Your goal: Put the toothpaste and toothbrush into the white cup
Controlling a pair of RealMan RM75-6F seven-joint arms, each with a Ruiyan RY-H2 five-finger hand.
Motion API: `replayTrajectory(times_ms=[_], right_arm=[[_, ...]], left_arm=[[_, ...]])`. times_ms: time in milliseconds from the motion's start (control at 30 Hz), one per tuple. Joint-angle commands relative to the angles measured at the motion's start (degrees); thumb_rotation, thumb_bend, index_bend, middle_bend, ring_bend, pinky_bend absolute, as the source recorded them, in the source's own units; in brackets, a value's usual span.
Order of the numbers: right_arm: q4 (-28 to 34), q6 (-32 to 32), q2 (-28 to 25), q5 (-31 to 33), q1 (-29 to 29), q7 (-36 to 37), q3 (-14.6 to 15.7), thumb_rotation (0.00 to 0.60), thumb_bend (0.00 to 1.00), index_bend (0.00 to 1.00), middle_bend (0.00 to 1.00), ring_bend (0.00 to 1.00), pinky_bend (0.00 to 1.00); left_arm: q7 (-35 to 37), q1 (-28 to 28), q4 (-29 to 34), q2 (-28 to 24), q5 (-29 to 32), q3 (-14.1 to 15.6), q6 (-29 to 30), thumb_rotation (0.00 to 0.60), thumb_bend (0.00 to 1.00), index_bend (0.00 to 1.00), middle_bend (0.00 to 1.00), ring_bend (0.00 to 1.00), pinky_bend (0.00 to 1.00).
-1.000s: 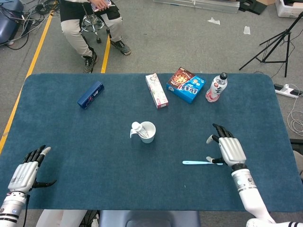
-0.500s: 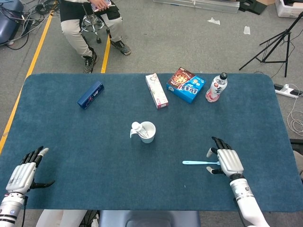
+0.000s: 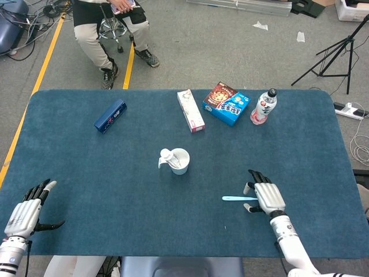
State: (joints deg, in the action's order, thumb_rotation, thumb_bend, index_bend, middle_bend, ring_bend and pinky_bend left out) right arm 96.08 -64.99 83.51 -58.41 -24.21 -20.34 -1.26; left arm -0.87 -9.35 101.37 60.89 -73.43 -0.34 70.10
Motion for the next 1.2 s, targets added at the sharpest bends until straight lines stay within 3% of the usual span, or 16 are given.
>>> replayTrajectory(times_ms=[33,467,1200], right_arm=[[-0.6,0.8,0.8,0.3,-0.5,-0.8,-0.4,0.600,0.16,0.49,0.07,0.00,0.15],[-1.1,2.8,2.9,1.2,-2.5,-4.4,-1.5,0.600,0.23,0.49,0.07,0.00,0.15],[-1.8,4.1,4.1,3.3,-3.3,-6.5,-1.6,0.600,0.23,0.49,0.07,0.00,0.15]], left_arm=[[0.3,0.1,-0.1,-0.1,-0.1,0.0,0.1,0.600,0.00,0.04,0.00,0.00,0.00],[1.9,0.7,-0.8,-0.4,-0.6,0.2,0.5,0.600,0.00,0.04,0.00,0.00,0.00],[3.1,1.2,-1.3,-0.4,-0.9,0.2,0.6,0.600,0.00,0.04,0.00,0.00,0.00]])
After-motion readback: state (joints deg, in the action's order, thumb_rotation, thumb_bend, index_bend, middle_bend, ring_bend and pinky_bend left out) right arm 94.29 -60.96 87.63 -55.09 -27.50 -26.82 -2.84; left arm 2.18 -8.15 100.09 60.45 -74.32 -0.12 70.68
